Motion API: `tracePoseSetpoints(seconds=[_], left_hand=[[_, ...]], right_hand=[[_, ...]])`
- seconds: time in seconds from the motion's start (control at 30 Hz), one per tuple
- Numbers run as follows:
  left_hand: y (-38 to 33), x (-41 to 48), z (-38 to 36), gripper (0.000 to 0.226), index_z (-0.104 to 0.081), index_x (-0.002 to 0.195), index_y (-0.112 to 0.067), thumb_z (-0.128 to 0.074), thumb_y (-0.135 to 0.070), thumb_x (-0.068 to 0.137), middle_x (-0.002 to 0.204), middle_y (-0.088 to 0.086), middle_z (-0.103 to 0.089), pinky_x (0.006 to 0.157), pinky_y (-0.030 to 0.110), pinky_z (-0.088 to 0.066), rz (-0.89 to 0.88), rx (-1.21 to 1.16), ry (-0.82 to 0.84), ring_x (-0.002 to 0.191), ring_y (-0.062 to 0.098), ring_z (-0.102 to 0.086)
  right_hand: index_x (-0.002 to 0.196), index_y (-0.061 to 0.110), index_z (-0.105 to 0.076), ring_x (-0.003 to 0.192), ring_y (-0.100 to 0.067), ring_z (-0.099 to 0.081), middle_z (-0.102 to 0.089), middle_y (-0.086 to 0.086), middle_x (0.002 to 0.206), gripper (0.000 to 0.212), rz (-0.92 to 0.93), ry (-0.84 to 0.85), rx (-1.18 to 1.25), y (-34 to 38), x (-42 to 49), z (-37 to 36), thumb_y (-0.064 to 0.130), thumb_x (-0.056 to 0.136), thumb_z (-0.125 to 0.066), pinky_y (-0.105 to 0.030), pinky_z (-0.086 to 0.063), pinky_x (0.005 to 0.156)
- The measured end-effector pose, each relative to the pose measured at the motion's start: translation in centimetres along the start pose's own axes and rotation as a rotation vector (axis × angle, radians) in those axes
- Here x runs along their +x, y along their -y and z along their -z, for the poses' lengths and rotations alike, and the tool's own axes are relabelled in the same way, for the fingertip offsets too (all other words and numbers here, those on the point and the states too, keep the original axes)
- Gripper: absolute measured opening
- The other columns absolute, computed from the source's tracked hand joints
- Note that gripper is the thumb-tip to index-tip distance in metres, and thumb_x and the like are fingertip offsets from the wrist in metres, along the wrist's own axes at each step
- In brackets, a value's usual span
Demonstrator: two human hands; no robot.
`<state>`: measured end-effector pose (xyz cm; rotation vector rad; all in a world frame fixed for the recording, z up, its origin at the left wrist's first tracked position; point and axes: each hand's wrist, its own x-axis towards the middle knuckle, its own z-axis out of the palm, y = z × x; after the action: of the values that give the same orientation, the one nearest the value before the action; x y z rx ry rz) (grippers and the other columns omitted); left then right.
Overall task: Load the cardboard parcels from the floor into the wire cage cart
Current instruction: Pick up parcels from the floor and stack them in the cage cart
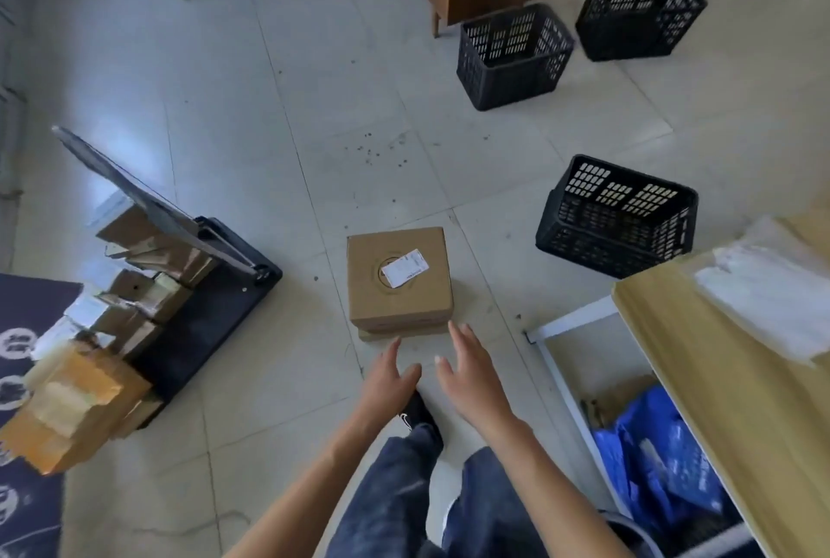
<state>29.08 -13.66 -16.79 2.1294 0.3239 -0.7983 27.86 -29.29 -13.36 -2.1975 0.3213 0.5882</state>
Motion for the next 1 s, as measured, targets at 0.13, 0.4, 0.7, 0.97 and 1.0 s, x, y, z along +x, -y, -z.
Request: tracePoseSetpoints(seconds=[0.13,0.4,0.7,0.97,1.0], left_hand=[[-1.6,5.7,1.9,0.069,-0.027,0.156,-0.012,-0.055,-0.031,0.096,0.158,0.011,-0.036,0.113,0.036,-0.03,0.017,0.052,0.031,0.144,0.026,-0.035],[3.4,19.1,3.9,0.071,-0.028,0.155,-0.014,-0.06,-0.031,0.093,0.157,0.013,-0.038,0.11,0.04,-0.035,0.263,-0.017,0.014,0.138,0.031,-0.043],[13.6,36.5,2.8,0.096,-0.019,0.157,-0.009,-0.069,-0.052,0.087,0.162,0.014,-0.026,0.117,0.041,-0.025,0.46,-0.161,-0.19,0.148,0.029,-0.028],[18.7,44.1,0.7,0.089,-0.029,0.15,-0.01,-0.078,-0.042,0.083,0.145,0.005,-0.051,0.101,0.028,-0.045,0.496,-0.476,-0.215,0.123,0.013,-0.054],[19.2,44.4,0.6,0.083,-0.034,0.146,-0.01,-0.08,-0.038,0.082,0.14,0.004,-0.055,0.101,0.03,-0.048,0.488,-0.484,-0.183,0.122,0.015,-0.057]], right_hand=[[0.159,0.023,-0.015,0.154,-0.019,-0.007,-0.008,-0.004,0.168,0.064,-0.051,0.023,0.011,-0.4,5.2,0.8,0.036,0.103,-0.042,-0.038,-0.015,0.122],[0.159,0.022,-0.016,0.152,-0.02,-0.014,-0.017,-0.003,0.166,0.068,-0.193,0.096,-0.011,-4.6,19.8,-1.1,0.034,0.099,-0.048,-0.037,-0.017,0.121],[0.159,0.025,-0.001,0.146,-0.024,-0.029,-0.022,-0.006,0.163,0.092,-0.36,0.173,0.003,-13.9,39.3,-8.3,0.038,0.091,-0.062,-0.028,-0.027,0.101],[0.154,0.02,-0.019,0.121,-0.015,-0.054,-0.052,0.007,0.137,0.089,-0.534,0.252,0.204,-19.2,47.8,-13.0,0.027,0.084,-0.074,-0.03,-0.045,0.099],[0.15,0.02,-0.027,0.112,-0.011,-0.057,-0.055,0.011,0.126,0.081,-0.531,0.251,0.226,-19.5,48.1,-13.0,0.023,0.084,-0.074,-0.026,-0.047,0.09]])
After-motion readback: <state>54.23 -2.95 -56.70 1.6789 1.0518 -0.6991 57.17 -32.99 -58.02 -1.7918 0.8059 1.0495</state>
